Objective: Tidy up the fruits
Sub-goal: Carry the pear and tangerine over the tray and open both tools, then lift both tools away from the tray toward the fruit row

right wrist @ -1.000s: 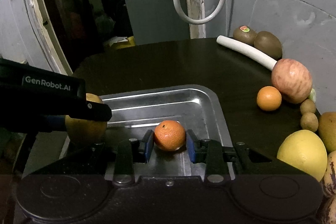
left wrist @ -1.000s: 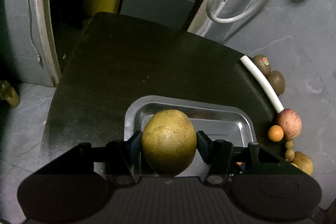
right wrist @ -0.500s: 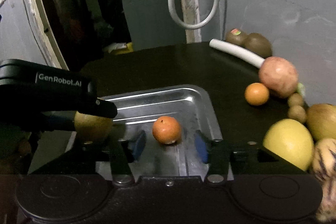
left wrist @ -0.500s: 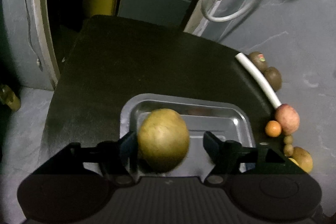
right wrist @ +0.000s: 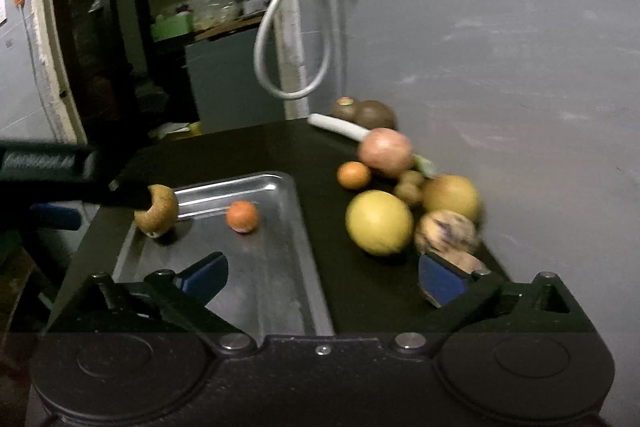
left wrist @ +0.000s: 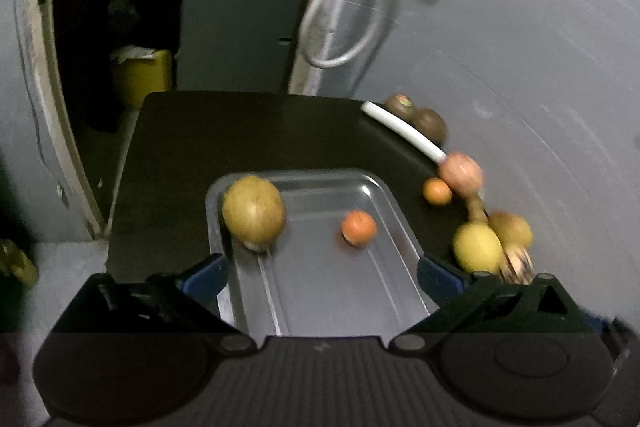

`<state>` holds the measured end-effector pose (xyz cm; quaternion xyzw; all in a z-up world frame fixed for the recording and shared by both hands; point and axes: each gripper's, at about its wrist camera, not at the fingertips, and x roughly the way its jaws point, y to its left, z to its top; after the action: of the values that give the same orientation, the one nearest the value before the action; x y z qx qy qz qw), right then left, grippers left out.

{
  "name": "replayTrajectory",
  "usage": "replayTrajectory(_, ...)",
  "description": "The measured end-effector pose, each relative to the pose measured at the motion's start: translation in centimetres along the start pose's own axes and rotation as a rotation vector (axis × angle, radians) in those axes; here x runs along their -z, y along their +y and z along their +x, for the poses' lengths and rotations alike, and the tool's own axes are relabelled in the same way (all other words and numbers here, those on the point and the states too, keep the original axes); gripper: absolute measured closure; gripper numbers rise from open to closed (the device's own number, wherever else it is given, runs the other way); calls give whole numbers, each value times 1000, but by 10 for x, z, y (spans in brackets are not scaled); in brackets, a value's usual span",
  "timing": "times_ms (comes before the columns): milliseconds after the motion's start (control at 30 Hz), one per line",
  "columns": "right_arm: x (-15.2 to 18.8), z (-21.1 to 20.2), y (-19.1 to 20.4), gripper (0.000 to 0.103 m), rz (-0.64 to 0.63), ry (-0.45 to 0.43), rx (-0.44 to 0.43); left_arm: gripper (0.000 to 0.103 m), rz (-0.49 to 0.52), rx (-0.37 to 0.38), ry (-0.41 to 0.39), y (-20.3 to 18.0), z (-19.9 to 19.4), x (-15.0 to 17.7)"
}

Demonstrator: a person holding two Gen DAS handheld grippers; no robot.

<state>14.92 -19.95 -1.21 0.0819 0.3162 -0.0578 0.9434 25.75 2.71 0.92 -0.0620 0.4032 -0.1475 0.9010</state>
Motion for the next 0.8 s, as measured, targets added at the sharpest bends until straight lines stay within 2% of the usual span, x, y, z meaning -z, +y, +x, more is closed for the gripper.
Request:
replayTrajectory(200,27,-46,-20,1,49,3,79,0,151,29,49,-16,-24,41)
replayTrajectory(467,75,-81,-41,1,108,69,168,0,298,77,139,-38,-35,93)
replayTrajectory(600,95,-88,-52,1,133,107,202,0,355,95,175,-54,-33,107)
replayTrajectory(800,105,-91,-65,1,153,142,237,0,394,108,179,-71,-32,109)
